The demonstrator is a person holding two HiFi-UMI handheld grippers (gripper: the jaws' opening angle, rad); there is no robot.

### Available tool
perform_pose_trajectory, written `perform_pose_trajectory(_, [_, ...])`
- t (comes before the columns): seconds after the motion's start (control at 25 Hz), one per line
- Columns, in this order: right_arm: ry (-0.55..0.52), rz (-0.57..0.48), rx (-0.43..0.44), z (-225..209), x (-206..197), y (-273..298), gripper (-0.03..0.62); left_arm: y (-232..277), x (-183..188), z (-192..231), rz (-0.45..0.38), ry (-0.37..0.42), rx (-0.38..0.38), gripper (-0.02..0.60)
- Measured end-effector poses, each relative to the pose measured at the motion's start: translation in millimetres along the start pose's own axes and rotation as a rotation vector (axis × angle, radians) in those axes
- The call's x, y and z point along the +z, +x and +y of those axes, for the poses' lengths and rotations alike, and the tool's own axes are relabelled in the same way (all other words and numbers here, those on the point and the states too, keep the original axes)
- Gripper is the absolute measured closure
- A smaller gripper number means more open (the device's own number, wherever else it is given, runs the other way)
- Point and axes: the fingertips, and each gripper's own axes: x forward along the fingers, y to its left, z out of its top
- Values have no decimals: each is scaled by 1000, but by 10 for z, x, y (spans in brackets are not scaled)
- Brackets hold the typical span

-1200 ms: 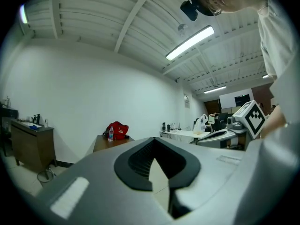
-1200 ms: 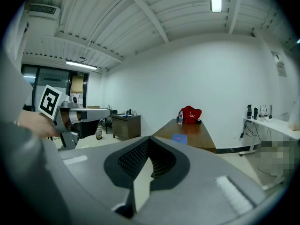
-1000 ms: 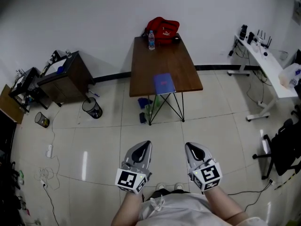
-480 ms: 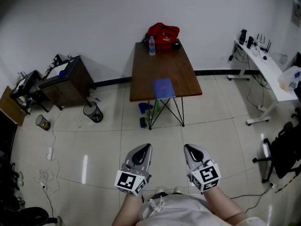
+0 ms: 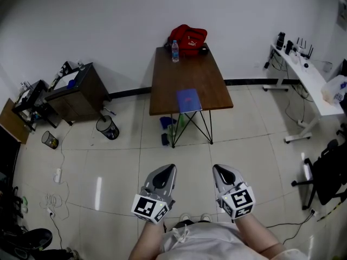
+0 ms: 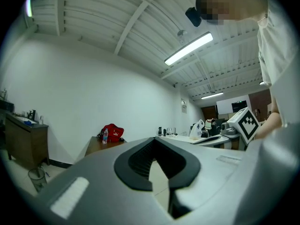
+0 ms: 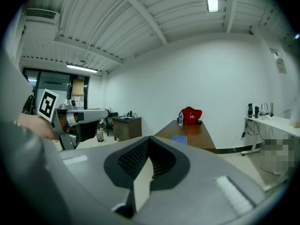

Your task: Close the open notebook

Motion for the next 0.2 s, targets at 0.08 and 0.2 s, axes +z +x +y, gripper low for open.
perform_pose_trajectory(0.08, [2, 1, -3, -12, 4, -6, 588, 9, 9, -8, 3, 7, -1, 575])
perform_pose_trajectory(0.2, [2, 0, -5, -29, 9, -10, 588, 27, 23, -13, 10, 23, -2, 575])
